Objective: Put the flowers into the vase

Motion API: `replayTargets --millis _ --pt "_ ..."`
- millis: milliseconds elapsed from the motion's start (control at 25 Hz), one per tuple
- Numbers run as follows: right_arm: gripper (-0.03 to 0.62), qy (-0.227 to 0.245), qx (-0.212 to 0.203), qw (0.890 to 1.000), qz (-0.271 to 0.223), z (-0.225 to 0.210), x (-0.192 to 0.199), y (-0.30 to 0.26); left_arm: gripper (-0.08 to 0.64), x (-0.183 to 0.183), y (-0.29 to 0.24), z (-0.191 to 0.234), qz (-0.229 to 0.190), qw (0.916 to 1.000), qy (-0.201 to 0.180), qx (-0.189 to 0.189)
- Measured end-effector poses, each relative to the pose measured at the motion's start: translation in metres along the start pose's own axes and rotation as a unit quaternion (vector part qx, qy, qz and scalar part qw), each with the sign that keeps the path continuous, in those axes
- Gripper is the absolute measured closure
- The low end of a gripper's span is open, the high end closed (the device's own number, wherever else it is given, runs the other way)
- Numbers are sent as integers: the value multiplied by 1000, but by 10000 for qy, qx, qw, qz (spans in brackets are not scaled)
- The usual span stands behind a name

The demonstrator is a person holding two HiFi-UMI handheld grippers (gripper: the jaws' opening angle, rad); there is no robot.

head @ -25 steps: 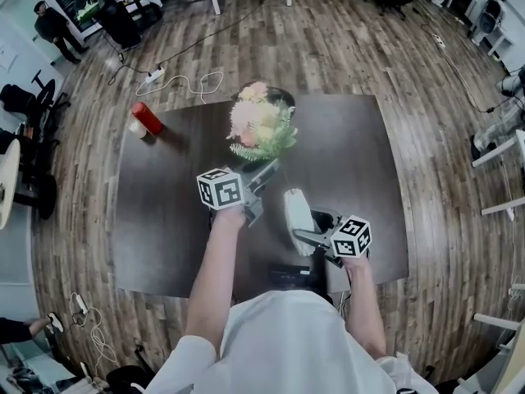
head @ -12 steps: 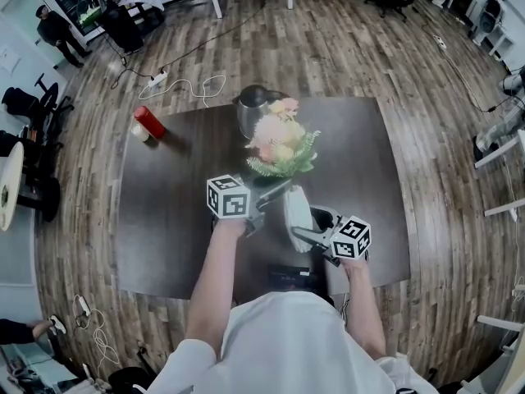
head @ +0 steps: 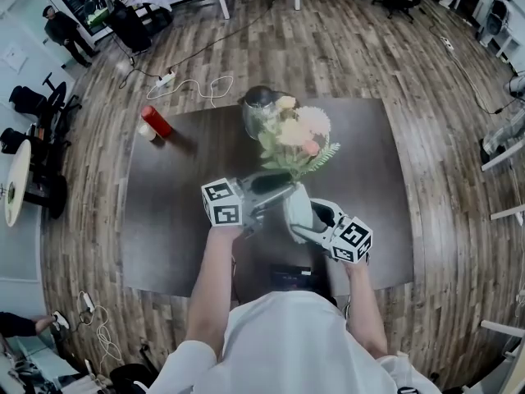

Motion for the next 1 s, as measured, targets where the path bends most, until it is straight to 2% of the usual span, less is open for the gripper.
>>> replayTargets --millis 160,360,480,600,680,760,840,1000 --pt "278 216 119 9995 -173 -1 -6 2 405 -7 4 -12 -182 9990 -286 278" --pt "278 364 178 9983 -423 -5 -16 1 397 -11 13 -17 -447 9982 -394 101" --pt "278 266 108 9980 -564 -6 -17 -3 394 -6 20 -18 -870 9960 -209 -7" --pt "278 131 -33 9976 -683 -5 -16 -11 390 4 34 -16 -1584 9873 128 -66" --pt "278 82 -152 9972 -723 -4 -15 -19 388 17 43 -11 -1788 9827 406 -254" --pt "278 46 -295 9971 -699 -2 -13 -26 380 34 47 -6 -1535 9848 629 -508" --pt "278 59 -424 9974 -578 1 -9 -34 330 48 44 -7 -1221 9878 721 -642" --pt "278 286 -485 9983 -138 8 -5 -43 325 55 45 -17 -832 9911 499 -915"
Point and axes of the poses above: the fingertips, and each gripper's own axes: y backward along the fingers, z to its left, x out of its underside, the point moved 10 cm from there along y, backward along the fingers, and after that the axes turned 7 degrees about z, right-handed, at the moved point
